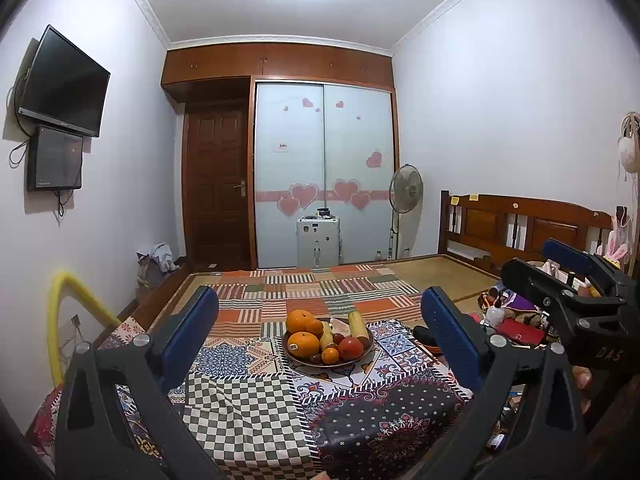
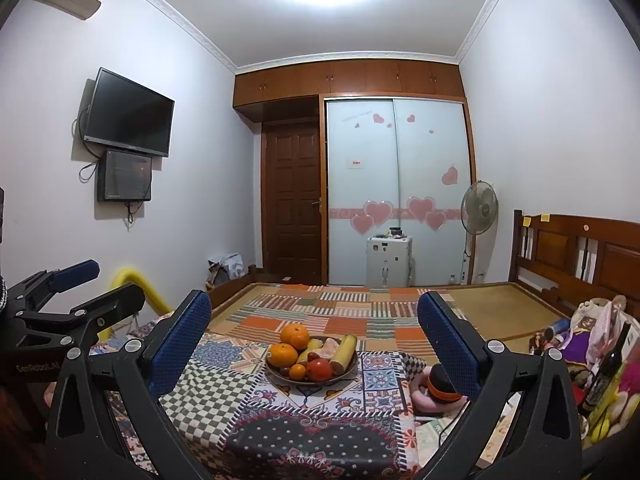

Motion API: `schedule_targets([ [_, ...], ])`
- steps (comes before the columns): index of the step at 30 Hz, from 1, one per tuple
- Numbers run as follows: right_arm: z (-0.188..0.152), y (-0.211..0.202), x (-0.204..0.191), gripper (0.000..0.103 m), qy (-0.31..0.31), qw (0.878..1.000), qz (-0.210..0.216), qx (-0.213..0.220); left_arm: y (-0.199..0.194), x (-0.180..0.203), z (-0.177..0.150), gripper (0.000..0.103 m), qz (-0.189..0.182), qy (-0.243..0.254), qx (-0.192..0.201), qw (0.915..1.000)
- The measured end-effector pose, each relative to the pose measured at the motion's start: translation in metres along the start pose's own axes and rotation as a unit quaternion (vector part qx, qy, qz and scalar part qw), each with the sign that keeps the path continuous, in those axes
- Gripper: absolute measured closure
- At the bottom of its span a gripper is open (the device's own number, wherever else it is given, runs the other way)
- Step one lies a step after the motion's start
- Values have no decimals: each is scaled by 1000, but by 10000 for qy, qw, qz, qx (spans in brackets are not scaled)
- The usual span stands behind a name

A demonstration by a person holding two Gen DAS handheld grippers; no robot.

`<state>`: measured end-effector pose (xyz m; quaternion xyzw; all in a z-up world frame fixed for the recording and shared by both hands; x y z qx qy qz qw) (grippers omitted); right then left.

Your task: Organize fruits

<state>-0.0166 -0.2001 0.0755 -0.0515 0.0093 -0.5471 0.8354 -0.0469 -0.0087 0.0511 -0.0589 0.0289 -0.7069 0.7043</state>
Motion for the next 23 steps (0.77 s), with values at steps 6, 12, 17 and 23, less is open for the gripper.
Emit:
schedule_targets([
  [6, 2, 0, 1, 0, -2, 10000, 2, 9, 4, 1, -1, 0, -61, -8, -68, 10000],
  [12, 2, 1, 0, 0, -5, 10000, -7, 13, 5, 0, -1, 0, -89, 12, -66, 9999],
  [17, 3, 1, 1, 0, -5, 10000, -14, 16, 4, 2, -2, 0, -94, 37, -29, 9999],
  [23, 4, 2, 1, 0, -9, 10000, -26, 11, 3, 2, -3, 0, -85, 47, -3, 10000],
])
Point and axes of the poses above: each gripper's, at about its wrist camera, not at the fingertips, and y roughly the way its jaws point, x to its right, z to its top, the point moved 2 cm from there along y, roughly the way its jaws point, and after that the axes turned 3 degrees about -y, right-handed, at the moved point
